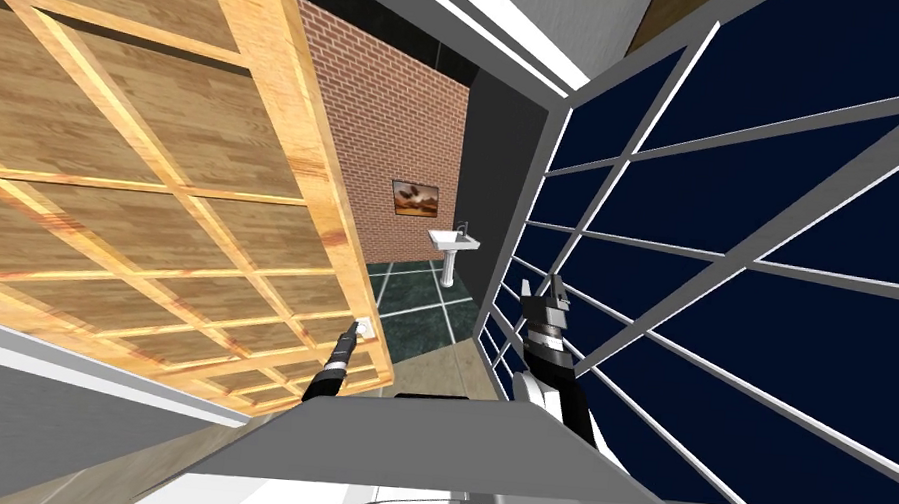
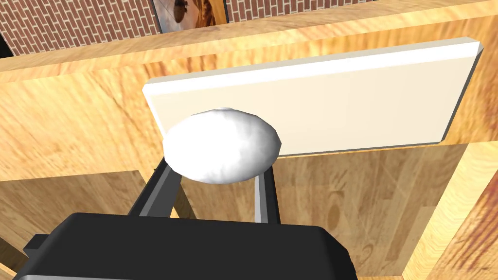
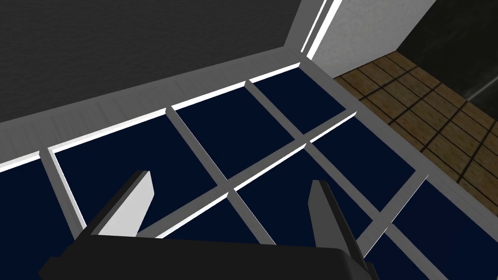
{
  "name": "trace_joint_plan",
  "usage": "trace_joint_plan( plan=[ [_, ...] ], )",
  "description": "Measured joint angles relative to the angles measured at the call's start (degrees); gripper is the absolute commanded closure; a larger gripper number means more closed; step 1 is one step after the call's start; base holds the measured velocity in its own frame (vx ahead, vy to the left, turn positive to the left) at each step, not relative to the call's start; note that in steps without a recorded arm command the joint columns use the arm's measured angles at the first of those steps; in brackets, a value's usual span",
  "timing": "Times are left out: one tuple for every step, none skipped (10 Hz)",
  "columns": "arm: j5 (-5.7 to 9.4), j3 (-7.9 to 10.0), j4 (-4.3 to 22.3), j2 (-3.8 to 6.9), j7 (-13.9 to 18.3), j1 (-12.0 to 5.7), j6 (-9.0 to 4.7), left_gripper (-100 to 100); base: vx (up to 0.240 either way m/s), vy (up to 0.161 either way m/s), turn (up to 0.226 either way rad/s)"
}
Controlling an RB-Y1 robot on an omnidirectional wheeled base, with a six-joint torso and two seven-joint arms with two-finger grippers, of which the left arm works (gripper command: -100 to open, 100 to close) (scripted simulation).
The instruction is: Pull the door open
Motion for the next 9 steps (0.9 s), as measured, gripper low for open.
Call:
trace_joint_plan(
  plan=[
    [0.59,-0.32,-0.1,-0.05,1.4,-0.04,0.02,100,-0.035,0.01,-0.02],
    [0.92,-0.48,0.4,-0.05,2.4,-0.3,-0.12,100,-0.043,0.01,-0.049],
    [1.53,-0.83,1.8,0.3,4.0,-1.07,-0.75,100,-0.063,0.015,-0.064],
    [2.37,-1.18,2.4,0.3,5.5,-1.45,-1.13,100,-0.047,0.016,-0.018],
    [2.73,-1.5,2.1,0.31,6.8,-1.27,-1.02,100,-0.049,0.017,-0.025],
    [3.34,-1.86,0.8,0.19,8.1,-0.7,-0.02,100,-0.04,0.009,-0.034],
    [3.66,-2.09,0.1,0.3,9.3,-0.49,0.67,100,-0.045,0.005,-0.04],
    [4.26,-2.39,2.1,0.52,10.8,-1.55,-0.19,100,-0.038,0.005,-0.037],
    [4.58,-2.64,3.0,0.79,12.2,-1.92,-0.79,100,-0.014,0.008,0.0]
  ],
)
